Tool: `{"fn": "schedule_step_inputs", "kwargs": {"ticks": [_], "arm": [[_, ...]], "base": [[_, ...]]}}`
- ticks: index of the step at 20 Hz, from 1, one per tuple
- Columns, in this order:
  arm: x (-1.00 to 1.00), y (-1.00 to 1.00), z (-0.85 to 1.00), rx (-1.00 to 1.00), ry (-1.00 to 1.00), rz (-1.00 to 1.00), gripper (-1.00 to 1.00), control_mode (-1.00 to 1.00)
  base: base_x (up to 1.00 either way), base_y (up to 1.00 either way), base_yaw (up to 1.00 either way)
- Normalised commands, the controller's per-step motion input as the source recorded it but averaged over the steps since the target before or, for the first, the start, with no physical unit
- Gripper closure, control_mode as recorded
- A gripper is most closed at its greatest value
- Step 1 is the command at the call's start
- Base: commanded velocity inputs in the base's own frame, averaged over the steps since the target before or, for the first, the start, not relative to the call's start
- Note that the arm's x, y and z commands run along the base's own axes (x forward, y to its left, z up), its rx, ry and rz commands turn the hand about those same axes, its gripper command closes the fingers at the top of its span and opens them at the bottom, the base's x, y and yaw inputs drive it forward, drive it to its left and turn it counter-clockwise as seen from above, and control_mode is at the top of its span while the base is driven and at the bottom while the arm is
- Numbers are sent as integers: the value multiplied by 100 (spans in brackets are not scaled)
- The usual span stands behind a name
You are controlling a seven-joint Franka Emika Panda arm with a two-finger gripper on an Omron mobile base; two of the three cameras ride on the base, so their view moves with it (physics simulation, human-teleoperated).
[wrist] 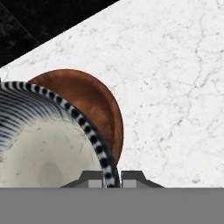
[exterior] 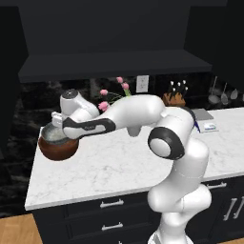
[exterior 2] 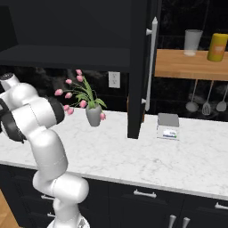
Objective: Pick up the bowls on the counter and stack them on top of one another in the open cabinet. Place the smaller bowl on top of the larger bowl.
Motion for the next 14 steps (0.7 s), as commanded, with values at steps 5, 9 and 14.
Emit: {"fn": "schedule_step_inputs", "kwargs": {"ticks": [5, 9, 14], "arm": [[46, 11, -39, -5, -3, -7, 100, -100], [34, 12, -41, -6, 0, -5, 100, -100], [39, 20, -13, -1, 0, -6, -100, -100]], "base": [[0, 0, 0], [0, 0, 0], [0, 0, 0]]}}
